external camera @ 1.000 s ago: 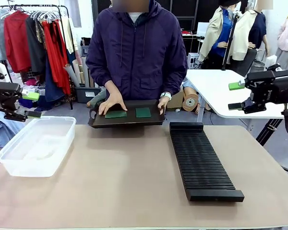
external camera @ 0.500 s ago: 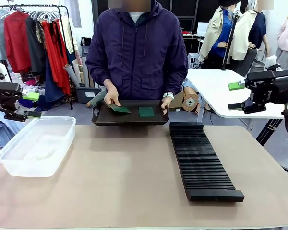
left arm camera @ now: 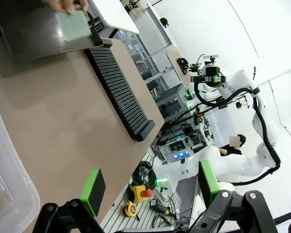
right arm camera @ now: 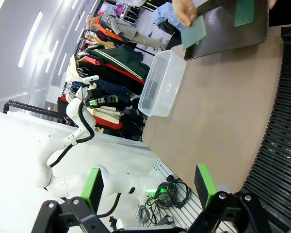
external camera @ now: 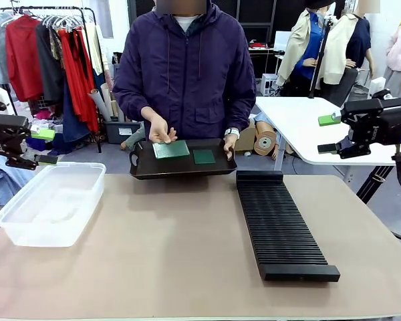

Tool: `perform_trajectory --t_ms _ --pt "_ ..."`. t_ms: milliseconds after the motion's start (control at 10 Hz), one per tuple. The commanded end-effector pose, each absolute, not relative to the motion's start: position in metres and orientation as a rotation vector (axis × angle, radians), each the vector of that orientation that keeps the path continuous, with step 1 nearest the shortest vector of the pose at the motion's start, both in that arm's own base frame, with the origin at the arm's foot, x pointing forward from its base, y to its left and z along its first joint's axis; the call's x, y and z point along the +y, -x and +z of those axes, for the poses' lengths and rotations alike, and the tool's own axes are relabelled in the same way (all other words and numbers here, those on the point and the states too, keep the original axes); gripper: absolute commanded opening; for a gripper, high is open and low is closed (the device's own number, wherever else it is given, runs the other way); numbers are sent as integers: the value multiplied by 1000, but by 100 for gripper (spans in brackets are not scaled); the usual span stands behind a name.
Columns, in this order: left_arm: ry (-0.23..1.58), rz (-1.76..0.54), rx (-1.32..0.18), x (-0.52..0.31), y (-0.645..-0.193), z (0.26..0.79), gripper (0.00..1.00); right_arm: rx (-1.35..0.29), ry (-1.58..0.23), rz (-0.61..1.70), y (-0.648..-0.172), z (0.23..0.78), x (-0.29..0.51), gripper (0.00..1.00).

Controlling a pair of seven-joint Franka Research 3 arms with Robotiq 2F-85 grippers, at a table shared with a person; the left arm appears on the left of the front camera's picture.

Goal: Sort PCBs into racks and boxes based on the side picked up.
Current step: Pick up the Blank PCB handed by the Human.

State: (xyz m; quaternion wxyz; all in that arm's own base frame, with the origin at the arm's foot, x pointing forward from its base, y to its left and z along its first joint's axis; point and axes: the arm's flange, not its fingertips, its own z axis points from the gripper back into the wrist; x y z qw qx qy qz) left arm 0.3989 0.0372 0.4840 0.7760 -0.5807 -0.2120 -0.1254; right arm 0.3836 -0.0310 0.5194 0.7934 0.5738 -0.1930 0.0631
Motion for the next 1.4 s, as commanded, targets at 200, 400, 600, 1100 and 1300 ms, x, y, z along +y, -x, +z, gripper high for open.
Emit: perform_trajectory --t_ms 200,400,600,1100,1300 --pt "1269 -263 -455 38 -398 486 100 -411 -1237 136 -383 521 -31 100" --pt "1269 -263 -455 38 -398 486 100 -411 -1237 136 -383 521 -31 100" --pt "1269 -263 -455 38 -398 486 100 -412 -1226 156 -398 514 -33 100" --pt "1269 -263 -455 38 -398 486 100 -350 -1392 272 -448 466 -28 100" --pt "1269 -263 -455 38 -398 486 100 -299 -1444 260 -468 448 -21 100"
